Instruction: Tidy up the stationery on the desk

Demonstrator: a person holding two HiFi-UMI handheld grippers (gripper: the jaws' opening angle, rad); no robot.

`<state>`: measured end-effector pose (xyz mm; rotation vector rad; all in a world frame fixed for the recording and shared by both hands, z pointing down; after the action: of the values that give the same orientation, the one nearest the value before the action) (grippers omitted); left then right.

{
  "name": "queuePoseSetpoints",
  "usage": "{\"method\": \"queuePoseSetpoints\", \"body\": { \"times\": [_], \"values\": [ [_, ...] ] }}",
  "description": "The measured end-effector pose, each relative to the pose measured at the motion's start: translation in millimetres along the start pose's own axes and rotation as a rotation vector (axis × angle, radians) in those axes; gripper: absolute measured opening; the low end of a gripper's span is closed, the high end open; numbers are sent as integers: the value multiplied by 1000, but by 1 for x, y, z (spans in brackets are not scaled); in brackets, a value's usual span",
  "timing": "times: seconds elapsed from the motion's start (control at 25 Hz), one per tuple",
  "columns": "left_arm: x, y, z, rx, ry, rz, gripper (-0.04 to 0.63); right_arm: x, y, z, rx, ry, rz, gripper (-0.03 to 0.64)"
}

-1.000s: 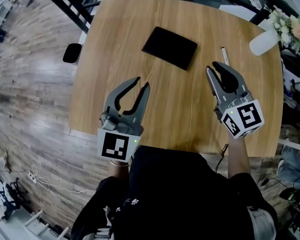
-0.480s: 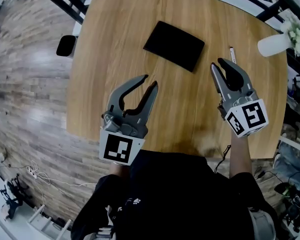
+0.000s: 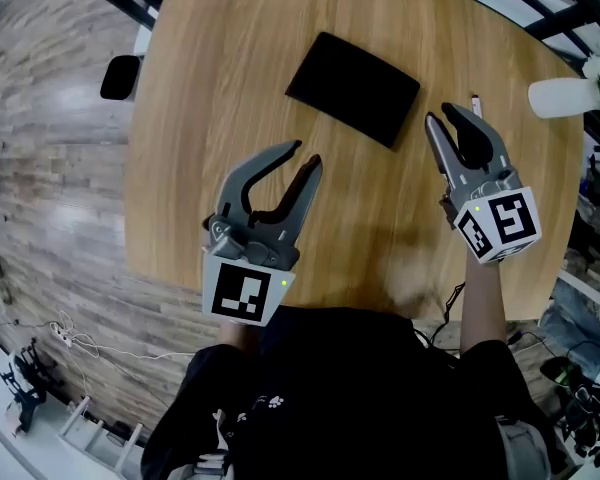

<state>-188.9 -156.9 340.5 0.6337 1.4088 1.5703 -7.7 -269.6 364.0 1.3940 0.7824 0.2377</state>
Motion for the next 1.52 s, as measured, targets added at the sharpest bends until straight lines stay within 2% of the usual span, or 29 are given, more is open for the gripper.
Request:
{"method": "queuePoseSetpoints", "body": {
  "times": [0.24,0.36,0.64,1.0,1.28,1.52],
  "values": [
    [-16,23,-8,35,1,-37,86,-20,16,14,-19,4,-39,118],
    [-24,40,-15,79,-13,-67,87,-32,26,22,-20,8,-64,123],
    [-35,85,-28,178,-58,-186,103,-56,52,33,-48,14,-126,146],
    [-46,124,-38,279,-82,-287,124,-75,78,43,-118,-10,-190,170],
    [-59,144,-44,298,-97,-355,163,-88,94,61,-134,13,-245,187],
    [-67,154,-50,307,-94,-375,176,-103,100,61,-106,-13,-302,212]
  ]
}}
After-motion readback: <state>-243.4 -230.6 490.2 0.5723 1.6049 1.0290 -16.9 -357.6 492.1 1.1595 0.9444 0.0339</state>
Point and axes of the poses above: the fingertips, and each gripper's own axes: x backward along the fingers, z to its right, y out of its underside, the point moved 4 cm from there along x, backward along the fingers, and after that the axes turned 2 degrees about -z, right-handed, at the moved point
